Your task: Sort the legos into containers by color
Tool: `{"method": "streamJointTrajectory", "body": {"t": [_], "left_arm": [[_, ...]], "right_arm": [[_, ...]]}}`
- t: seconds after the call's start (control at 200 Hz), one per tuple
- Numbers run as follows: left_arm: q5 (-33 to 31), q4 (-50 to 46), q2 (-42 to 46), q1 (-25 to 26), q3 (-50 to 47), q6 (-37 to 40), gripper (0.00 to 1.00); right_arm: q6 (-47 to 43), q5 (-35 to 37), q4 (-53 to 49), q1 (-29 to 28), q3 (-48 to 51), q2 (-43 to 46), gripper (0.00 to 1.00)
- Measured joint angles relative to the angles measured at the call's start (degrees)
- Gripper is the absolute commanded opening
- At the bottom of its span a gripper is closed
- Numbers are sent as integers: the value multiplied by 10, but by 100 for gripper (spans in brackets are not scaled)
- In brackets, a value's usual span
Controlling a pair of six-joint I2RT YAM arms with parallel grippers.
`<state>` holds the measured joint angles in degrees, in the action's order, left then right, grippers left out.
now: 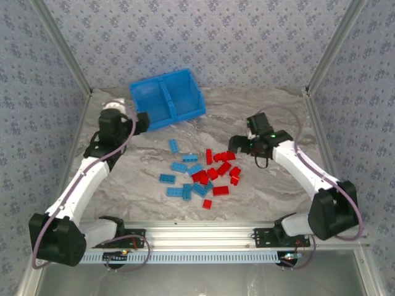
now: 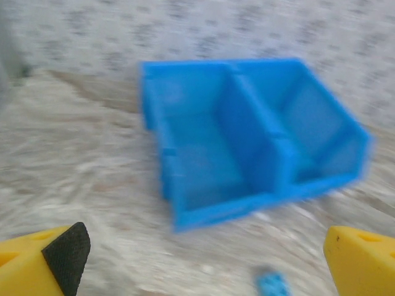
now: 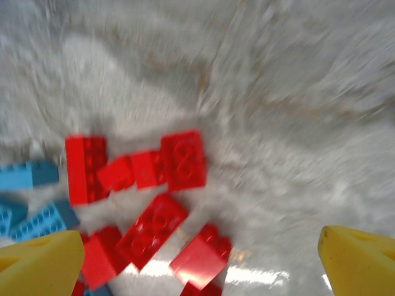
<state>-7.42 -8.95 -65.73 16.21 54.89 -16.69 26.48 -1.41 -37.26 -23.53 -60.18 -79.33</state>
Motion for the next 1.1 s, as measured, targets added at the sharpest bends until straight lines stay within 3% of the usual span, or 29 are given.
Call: {"method": "streamJointTrajectory", "body": {"t": [0.105, 0.185, 0.28, 0.4, 0.68, 0.869, 1.034, 1.099], "left_arm": [[-10, -83, -26, 97, 50, -21, 99], [-8, -143, -58, 136, 61, -62, 97], [-2, -207, -118, 143, 66, -122, 91], [12, -247, -208, 142, 66, -189, 91], [18, -245, -365, 145, 156, -236, 91], [0, -229, -442, 147, 215, -242, 67], [-3, -224, -476, 147, 221, -250, 38], [-8, -224, -476, 147, 221, -251, 31]], "right_arm": [[13, 1, -16, -50, -15, -35, 100], [23, 1, -19, -66, -28, -55, 100], [34, 1, -20, -72, -37, -66, 100], [45, 3, -28, -84, -50, -66, 100], [61, 35, -52, -135, -63, -58, 100], [83, 55, -62, -149, -50, -25, 100], [96, 71, -72, -154, -48, -4, 100], [101, 78, -76, -155, -48, 1, 100]]}}
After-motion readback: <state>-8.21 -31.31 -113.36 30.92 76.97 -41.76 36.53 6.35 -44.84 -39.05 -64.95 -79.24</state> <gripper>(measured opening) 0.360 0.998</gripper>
